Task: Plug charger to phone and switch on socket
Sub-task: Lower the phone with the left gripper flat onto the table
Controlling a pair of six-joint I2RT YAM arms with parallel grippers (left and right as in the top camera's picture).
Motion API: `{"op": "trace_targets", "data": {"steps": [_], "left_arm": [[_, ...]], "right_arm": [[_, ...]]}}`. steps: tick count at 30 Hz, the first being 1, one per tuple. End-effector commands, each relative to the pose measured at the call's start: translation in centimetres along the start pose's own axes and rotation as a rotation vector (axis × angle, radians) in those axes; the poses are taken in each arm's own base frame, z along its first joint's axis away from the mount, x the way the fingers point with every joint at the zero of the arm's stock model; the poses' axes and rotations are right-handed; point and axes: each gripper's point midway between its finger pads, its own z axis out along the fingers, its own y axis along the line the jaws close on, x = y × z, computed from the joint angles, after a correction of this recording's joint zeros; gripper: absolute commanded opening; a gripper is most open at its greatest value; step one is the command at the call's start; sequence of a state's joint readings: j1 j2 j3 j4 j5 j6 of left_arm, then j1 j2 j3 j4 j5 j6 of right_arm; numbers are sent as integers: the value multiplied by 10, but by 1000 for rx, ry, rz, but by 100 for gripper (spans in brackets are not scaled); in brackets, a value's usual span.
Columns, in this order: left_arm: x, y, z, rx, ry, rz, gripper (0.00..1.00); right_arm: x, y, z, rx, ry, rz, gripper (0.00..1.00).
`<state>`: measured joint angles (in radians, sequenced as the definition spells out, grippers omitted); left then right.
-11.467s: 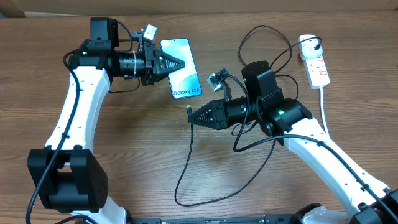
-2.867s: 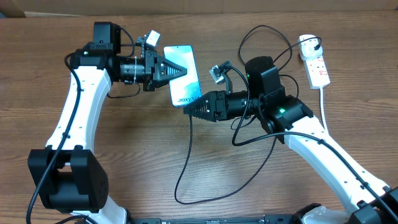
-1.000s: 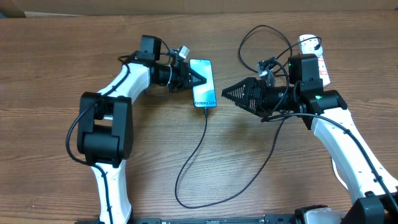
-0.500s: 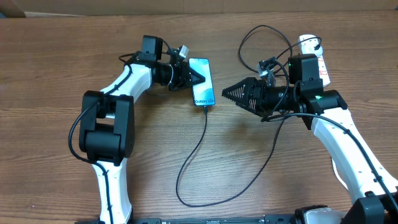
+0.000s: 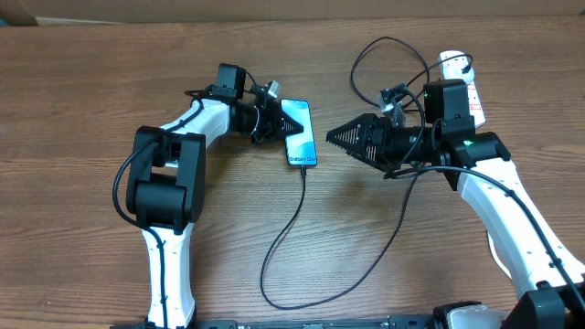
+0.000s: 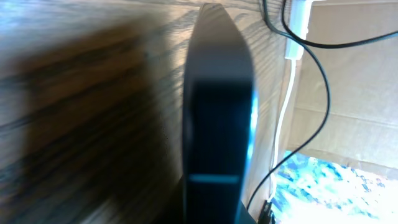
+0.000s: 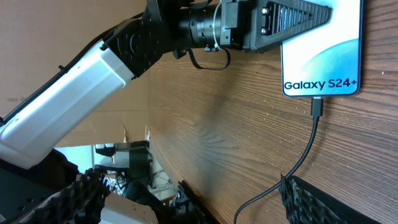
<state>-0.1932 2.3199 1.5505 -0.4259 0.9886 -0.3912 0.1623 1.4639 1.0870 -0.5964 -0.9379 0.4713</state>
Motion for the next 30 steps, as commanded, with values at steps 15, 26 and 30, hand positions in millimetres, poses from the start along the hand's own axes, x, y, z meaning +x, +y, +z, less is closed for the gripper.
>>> {"op": "trace_targets", "data": {"steps": [15, 26, 30], "left_arm": [[-1, 7, -4, -55, -8, -21, 30], [-2, 22, -23, -73, -18, -98, 66], [-2, 40, -39, -120, -33, -163, 70]], "right_arm": [[-6, 5, -2, -3, -13, -20, 90], [-5, 4, -2, -1, -10, -15, 90], [-5, 4, -2, -1, -10, -18, 90]]}}
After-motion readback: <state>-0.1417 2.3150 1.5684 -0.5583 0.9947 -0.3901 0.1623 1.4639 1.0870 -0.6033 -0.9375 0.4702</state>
